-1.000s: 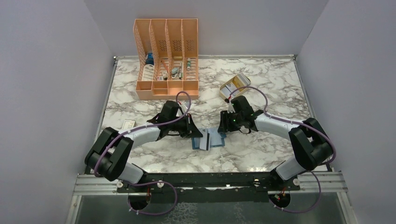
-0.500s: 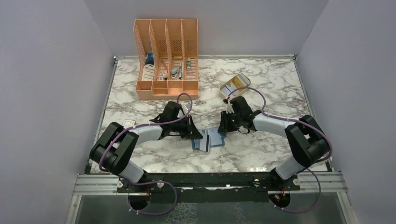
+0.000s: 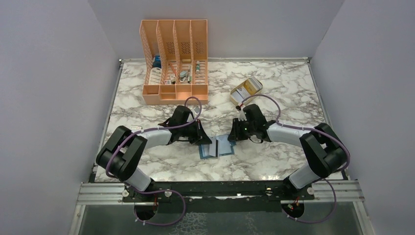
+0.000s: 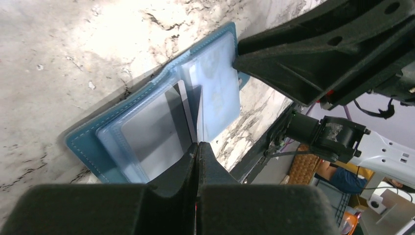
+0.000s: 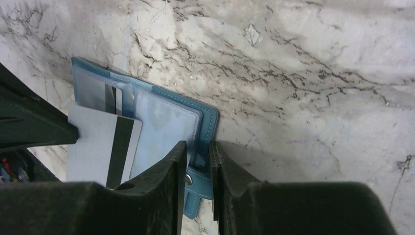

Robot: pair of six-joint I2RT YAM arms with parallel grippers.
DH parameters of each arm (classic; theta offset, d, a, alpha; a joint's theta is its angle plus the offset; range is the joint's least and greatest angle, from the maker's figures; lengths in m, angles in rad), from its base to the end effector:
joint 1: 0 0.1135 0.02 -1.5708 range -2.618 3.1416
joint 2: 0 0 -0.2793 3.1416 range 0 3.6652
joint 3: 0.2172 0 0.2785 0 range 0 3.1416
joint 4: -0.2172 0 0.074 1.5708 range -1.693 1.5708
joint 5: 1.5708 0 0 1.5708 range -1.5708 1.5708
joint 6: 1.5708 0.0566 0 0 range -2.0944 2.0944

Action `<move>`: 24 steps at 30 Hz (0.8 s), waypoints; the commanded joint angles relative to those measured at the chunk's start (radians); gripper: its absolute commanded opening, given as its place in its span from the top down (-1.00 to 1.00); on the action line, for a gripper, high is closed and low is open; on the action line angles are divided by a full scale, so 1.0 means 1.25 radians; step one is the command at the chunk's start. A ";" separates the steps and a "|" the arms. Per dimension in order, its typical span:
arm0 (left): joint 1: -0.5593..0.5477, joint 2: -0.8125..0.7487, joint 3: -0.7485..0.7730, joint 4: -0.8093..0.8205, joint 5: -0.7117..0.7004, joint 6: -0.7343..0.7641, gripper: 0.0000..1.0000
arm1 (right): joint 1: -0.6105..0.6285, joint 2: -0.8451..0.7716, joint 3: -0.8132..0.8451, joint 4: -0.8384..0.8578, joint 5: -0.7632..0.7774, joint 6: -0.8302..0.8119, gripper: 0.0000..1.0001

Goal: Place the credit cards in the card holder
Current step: Insert the credit card into the card holder.

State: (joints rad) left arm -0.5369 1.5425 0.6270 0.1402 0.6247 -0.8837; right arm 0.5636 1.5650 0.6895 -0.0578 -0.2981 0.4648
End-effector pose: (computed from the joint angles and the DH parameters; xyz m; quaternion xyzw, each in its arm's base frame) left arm 0.2504 -0.1875 0.1297 -0.0341 0.8847 -0.4551 0.0947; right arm 0.2573 0.1823 0.1195 -0.0928 0.9357 0.2752 0.2005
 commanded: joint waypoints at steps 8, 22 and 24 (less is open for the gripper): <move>0.001 0.023 0.019 -0.018 -0.050 -0.009 1.00 | 0.004 -0.066 -0.075 -0.013 -0.024 0.041 0.54; 0.002 0.075 0.070 -0.076 -0.056 0.085 1.00 | 0.004 -0.058 -0.075 -0.007 -0.018 0.033 0.56; 0.002 0.085 0.082 -0.097 -0.066 0.101 1.00 | 0.004 -0.057 -0.074 -0.005 -0.020 0.033 0.56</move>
State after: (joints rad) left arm -0.5365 1.6127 0.6838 0.0910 0.5903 -0.8417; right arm 0.5636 1.4940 0.6140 -0.0513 -0.3130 0.5114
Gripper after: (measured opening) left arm 0.009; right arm 0.224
